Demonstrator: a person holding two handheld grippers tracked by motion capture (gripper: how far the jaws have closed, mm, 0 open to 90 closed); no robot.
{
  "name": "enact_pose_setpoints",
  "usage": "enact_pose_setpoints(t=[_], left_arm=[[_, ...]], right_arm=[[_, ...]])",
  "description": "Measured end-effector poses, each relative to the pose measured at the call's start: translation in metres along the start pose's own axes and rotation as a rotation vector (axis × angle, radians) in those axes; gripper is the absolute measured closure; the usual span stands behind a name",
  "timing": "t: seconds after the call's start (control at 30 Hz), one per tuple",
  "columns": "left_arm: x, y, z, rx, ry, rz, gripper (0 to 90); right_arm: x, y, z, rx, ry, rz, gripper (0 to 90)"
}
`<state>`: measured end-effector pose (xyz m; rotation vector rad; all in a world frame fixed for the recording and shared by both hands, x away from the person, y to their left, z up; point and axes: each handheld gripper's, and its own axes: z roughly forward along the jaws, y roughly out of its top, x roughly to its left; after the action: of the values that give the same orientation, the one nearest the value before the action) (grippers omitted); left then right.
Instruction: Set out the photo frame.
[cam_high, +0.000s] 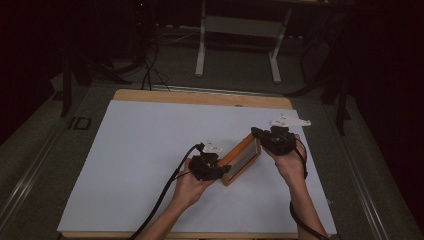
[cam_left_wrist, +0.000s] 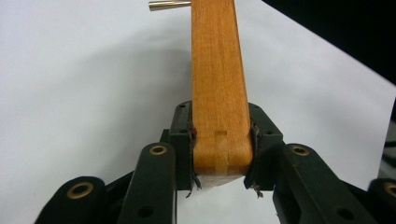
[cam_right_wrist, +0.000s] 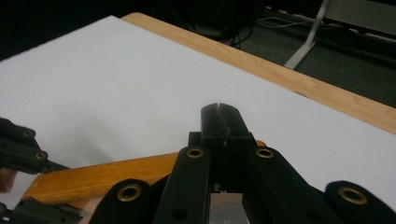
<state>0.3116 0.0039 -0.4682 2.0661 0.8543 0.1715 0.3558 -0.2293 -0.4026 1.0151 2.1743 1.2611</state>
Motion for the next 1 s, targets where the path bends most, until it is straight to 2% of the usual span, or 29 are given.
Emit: enact_pose_setpoints(t=[0.07, 0.17, 0.27, 0.33, 0.5, 0.6, 0.73, 0.83, 0.87, 1.0], left_arm=[[-0.003, 0.001, 0.001, 0.003, 0.000, 0.040, 69.1], [-0.005, 0.002, 0.002, 0.006, -0.008, 0.077, 69.1], [-0.004, 0.003, 0.003, 0.004, -0.033, 0.128, 69.1], [-0.006, 0.005, 0.003, 0.020, -0.044, 0.167, 69.1], [-0.011, 0.010, 0.008, 0.031, -0.049, 0.217, 69.0], [-0.012, 0.010, 0.008, 0.032, -0.046, 0.223, 68.9], [-0.011, 0.009, 0.008, 0.018, -0.047, 0.206, 68.8], [-0.012, 0.006, 0.008, -0.007, -0.042, 0.197, 68.3], [-0.012, 0.005, 0.008, -0.016, -0.040, 0.198, 66.9], [-0.008, -0.001, 0.008, -0.050, -0.052, 0.154, 55.4]], right_arm=[[0.000, -0.003, -0.002, 0.008, -0.013, -0.007, 90.0], [-0.001, -0.010, -0.006, 0.003, -0.023, 0.003, 90.0], [-0.003, -0.017, -0.010, 0.005, -0.029, 0.011, 90.0], [-0.005, -0.022, -0.013, 0.006, -0.034, 0.014, 90.0], [-0.010, -0.031, -0.021, -0.005, -0.055, 0.041, 90.0], [-0.012, -0.036, -0.024, -0.001, -0.064, 0.040, 90.0], [-0.015, -0.044, -0.026, 0.012, -0.069, 0.040, 90.0], [-0.016, -0.049, -0.024, 0.023, -0.067, 0.041, 90.0], [-0.016, -0.051, -0.023, 0.027, -0.068, 0.045, 90.0], [-0.015, -0.053, -0.021, 0.018, -0.065, 0.049, 90.0]])
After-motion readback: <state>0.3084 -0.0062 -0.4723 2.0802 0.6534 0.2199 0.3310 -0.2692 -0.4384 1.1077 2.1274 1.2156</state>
